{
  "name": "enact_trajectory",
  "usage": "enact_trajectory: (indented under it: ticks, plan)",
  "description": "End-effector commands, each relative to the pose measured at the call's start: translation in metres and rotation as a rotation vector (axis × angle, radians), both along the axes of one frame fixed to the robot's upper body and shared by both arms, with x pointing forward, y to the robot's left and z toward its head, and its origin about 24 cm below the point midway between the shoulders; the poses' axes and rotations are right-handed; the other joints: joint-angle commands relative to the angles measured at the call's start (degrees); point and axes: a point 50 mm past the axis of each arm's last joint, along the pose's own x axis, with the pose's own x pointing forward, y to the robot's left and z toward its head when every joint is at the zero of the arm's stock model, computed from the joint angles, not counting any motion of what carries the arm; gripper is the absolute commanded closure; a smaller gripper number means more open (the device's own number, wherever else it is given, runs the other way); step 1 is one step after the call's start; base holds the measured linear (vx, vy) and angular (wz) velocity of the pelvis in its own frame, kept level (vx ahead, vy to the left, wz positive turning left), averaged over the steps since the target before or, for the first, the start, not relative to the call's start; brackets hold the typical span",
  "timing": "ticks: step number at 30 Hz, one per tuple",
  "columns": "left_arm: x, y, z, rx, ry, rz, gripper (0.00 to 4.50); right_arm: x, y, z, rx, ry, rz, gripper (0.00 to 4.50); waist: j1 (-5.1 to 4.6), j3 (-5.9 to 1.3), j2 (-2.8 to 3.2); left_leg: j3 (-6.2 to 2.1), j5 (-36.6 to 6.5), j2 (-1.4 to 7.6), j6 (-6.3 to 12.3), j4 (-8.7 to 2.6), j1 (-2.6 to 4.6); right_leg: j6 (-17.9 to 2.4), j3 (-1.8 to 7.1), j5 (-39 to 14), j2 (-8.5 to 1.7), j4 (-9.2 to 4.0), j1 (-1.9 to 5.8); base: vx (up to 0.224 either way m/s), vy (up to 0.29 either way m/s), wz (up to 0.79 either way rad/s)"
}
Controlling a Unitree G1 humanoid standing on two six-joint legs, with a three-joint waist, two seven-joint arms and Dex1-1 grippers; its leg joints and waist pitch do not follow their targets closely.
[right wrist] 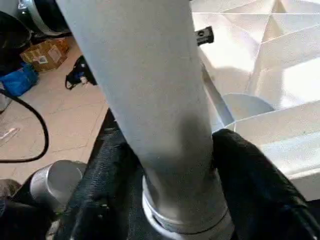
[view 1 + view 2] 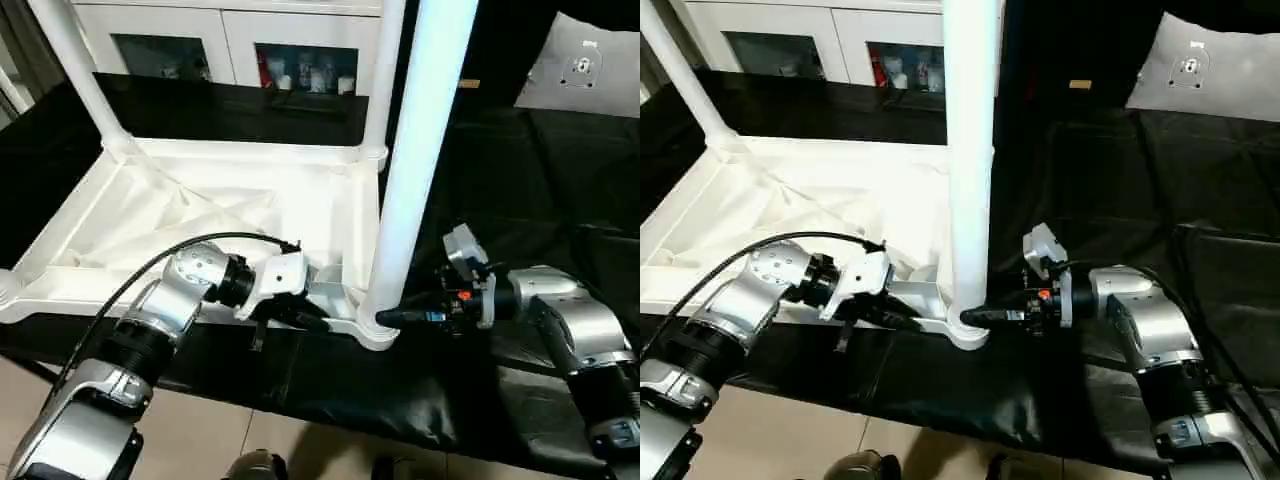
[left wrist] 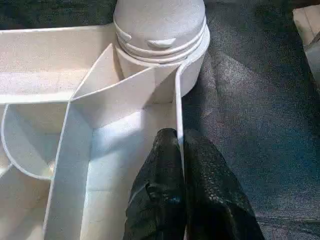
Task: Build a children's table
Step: Rotate leg to tighten
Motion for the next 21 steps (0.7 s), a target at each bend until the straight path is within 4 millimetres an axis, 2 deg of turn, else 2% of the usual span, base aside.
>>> enact_trajectory:
  ticks: [1, 2, 12, 15, 19, 20, 21]
  plan:
    - [-0.005, -0.009, 0.004, 0.003, -0.021, -0.086, 4.50, 0.002, 0.001, 0.003, 0.000, -0.006, 0.027, 2.35, -0.06, -5.89, -0.75, -0.82, -5.35, 3.33, 6.30, -3.19, 0.43, -12.11, 3.10, -14.32, -4.44, -3.21, 3.98, 0.000, 0.000, 0.00]
    - [-0.005, -0.009, 0.004, 0.004, -0.021, -0.087, 4.50, 0.002, 0.002, 0.003, 0.001, -0.005, 0.029, 2.38, -0.04, -5.86, -0.60, -0.84, -5.27, 3.34, 6.31, -3.19, 0.42, -12.11, 3.11, -14.24, -4.45, -3.18, 3.95, 0.000, 0.000, 0.00]
    - [-0.003, -0.009, 0.004, -0.009, -0.005, -0.054, 4.50, -0.003, 0.010, 0.003, 0.043, 0.032, 0.052, 2.48, -0.11, -5.75, -0.78, -0.83, -4.96, 3.28, 6.75, -3.16, 0.43, -11.83, 3.06, -14.59, -4.29, -3.27, 3.97, 0.000, 0.000, 0.00]
    - [0.002, -0.014, 0.004, -0.024, 0.013, 0.046, 4.50, -0.005, 0.021, 0.000, 0.054, 0.049, -0.016, 2.48, -0.09, -5.60, -1.00, -0.88, -4.66, 3.33, 6.59, -3.24, 0.41, -11.47, 3.08, -15.43, -4.36, -3.31, 3.93, 0.000, 0.000, 0.00]
    - [0.012, -0.024, 0.007, -0.058, 0.006, 0.175, 4.50, 0.001, 0.037, -0.003, 0.033, 0.025, -0.161, 2.48, -0.66, -5.01, -0.96, -0.83, -8.03, 2.83, 4.22, -3.49, 0.78, -8.65, 2.78, -24.35, -4.28, -4.51, 3.62, 0.000, 0.000, 0.00]
    - [0.017, -0.029, 0.009, -0.077, 0.003, 0.231, 4.50, 0.005, 0.044, -0.004, 0.033, 0.021, -0.241, 2.48, -0.88, -4.94, -1.03, -0.79, -8.44, 2.82, 3.66, -3.56, 0.97, -8.07, 2.88, -25.61, -4.29, -4.77, 3.47, 0.000, 0.000, 0.00]
    - [0.020, -0.033, 0.011, -0.090, 0.002, 0.274, 4.50, 0.008, 0.050, -0.004, 0.033, 0.021, -0.304, 2.48, -1.34, -4.80, -1.05, -0.96, -9.47, 2.54, 2.89, -3.60, 0.90, -7.04, 2.60, -28.15, -4.33, -5.08, 3.60, 0.000, 0.000, 0.00]
